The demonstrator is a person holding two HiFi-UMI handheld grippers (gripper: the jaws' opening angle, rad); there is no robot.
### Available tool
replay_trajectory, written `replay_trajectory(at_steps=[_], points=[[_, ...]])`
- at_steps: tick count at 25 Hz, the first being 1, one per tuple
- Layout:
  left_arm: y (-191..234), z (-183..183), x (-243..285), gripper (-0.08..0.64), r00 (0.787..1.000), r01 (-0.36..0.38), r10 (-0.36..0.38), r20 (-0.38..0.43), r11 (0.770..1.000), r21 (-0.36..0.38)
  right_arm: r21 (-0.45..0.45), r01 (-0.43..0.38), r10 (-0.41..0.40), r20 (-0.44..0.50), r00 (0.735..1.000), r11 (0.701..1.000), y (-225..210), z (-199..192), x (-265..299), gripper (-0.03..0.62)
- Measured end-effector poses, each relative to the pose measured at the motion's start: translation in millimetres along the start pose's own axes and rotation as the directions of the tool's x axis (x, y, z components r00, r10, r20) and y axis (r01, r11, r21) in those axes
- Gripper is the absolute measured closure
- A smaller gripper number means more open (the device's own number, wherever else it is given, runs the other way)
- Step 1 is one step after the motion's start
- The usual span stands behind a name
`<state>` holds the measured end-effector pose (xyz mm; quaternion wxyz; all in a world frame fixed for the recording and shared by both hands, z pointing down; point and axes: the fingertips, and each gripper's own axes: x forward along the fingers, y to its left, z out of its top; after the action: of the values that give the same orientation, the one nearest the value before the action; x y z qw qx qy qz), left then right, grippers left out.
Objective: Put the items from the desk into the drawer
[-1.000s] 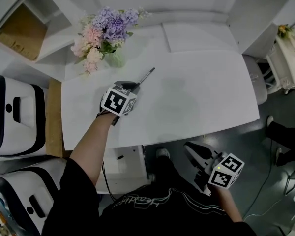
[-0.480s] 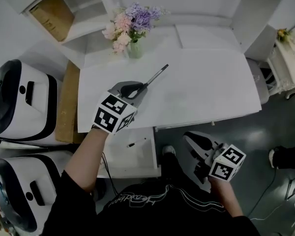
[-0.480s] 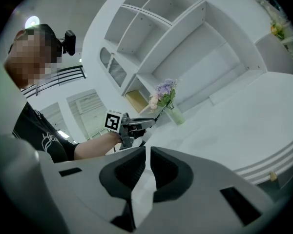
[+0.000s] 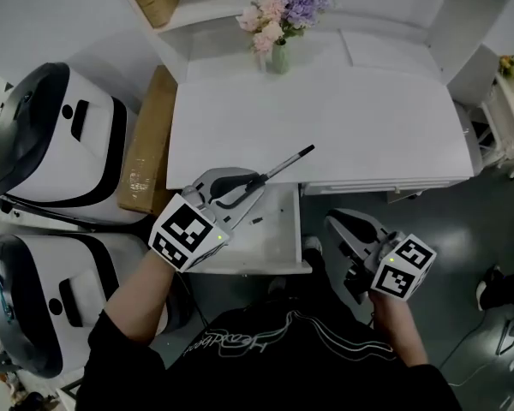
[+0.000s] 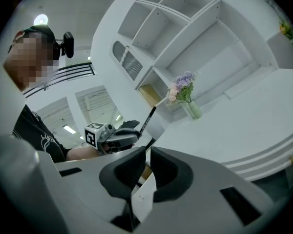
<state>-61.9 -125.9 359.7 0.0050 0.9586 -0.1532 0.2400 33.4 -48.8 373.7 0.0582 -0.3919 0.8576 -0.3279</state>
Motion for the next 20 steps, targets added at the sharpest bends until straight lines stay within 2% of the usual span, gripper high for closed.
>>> replay_trajectory(at_steps=[6, 10, 12, 14, 17, 20], points=[[-22, -87, -24, 0.485, 0.992, 0.058, -0.059, -0.108, 0.998, -0.014, 0.005, 0.010, -0.010, -0.031, 0.999, 1.000, 8, -17, 6, 0.532], [-41, -149, -12, 0.486, 0.968, 0.111, -0.110, -0.224, 0.994, -0.007, 0.023, 0.055, -0.053, -0.067, 0.996, 0.998, -9, -27, -4, 0.532], [-46, -184, -1, 0.486, 0.945, 0.142, -0.129, -0.299, 0.990, 0.021, 0.035, 0.076, -0.073, -0.071, 0.995, 0.996, -22, -30, -6, 0.532], [-52, -219, 12, 0.485, 0.915, 0.171, -0.152, -0.373, 0.985, 0.017, 0.050, 0.091, -0.087, -0.076, 0.993, 0.995, -32, -34, -8, 0.532], [-59, -266, 33, 0.486, 0.860, 0.215, -0.195, -0.472, 0.977, -0.011, 0.064, 0.107, -0.100, -0.101, 0.990, 0.992, -43, -37, -10, 0.532], [-58, -306, 52, 0.485, 0.807, 0.248, -0.212, -0.551, 0.969, -0.009, 0.061, 0.113, -0.106, -0.108, 0.988, 0.992, -55, -35, -9, 0.532]])
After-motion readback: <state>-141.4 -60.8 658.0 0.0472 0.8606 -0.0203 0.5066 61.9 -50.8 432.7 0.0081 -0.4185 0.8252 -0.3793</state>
